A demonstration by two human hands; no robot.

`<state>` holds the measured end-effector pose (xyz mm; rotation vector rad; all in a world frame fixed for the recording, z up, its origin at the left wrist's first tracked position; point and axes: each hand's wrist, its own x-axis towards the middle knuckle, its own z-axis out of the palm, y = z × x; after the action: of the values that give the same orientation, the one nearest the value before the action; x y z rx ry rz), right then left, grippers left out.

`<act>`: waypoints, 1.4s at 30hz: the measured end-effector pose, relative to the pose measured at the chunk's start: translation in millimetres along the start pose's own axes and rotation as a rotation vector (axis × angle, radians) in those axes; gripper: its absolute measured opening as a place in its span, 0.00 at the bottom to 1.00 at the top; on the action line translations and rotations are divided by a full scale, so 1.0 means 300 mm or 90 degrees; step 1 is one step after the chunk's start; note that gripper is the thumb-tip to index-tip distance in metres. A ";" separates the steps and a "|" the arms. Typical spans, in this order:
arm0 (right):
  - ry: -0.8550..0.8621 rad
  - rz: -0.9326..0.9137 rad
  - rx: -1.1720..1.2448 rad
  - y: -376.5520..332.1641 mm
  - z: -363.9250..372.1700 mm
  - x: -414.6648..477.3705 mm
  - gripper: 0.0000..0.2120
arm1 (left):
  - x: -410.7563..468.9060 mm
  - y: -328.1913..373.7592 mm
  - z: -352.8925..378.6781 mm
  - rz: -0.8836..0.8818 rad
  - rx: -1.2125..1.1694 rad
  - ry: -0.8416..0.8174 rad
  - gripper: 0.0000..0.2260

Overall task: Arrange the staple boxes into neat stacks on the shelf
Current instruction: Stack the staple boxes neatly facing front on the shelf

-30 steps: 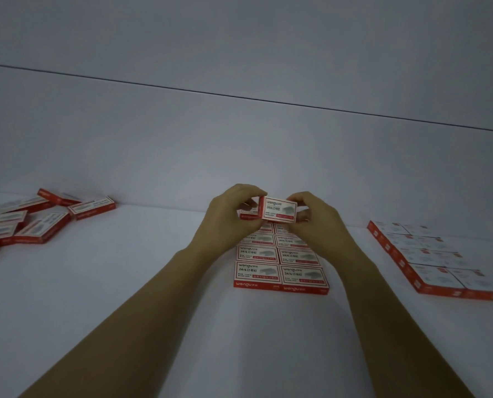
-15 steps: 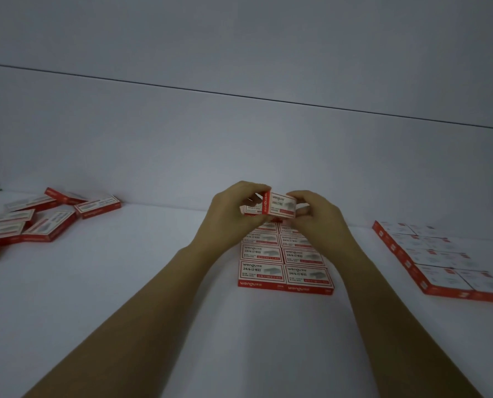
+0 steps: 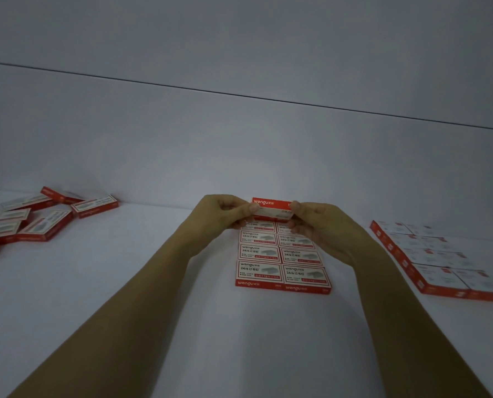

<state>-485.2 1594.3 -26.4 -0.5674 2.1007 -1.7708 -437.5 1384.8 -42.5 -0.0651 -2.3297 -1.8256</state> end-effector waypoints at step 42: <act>0.136 -0.050 -0.412 -0.046 0.088 -0.001 0.19 | 0.001 0.041 0.041 0.017 0.296 0.096 0.24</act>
<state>-470.6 1570.0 -17.3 -0.6432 2.8484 -1.1955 -437.3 1399.6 -33.5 0.0991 -2.5569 -1.1895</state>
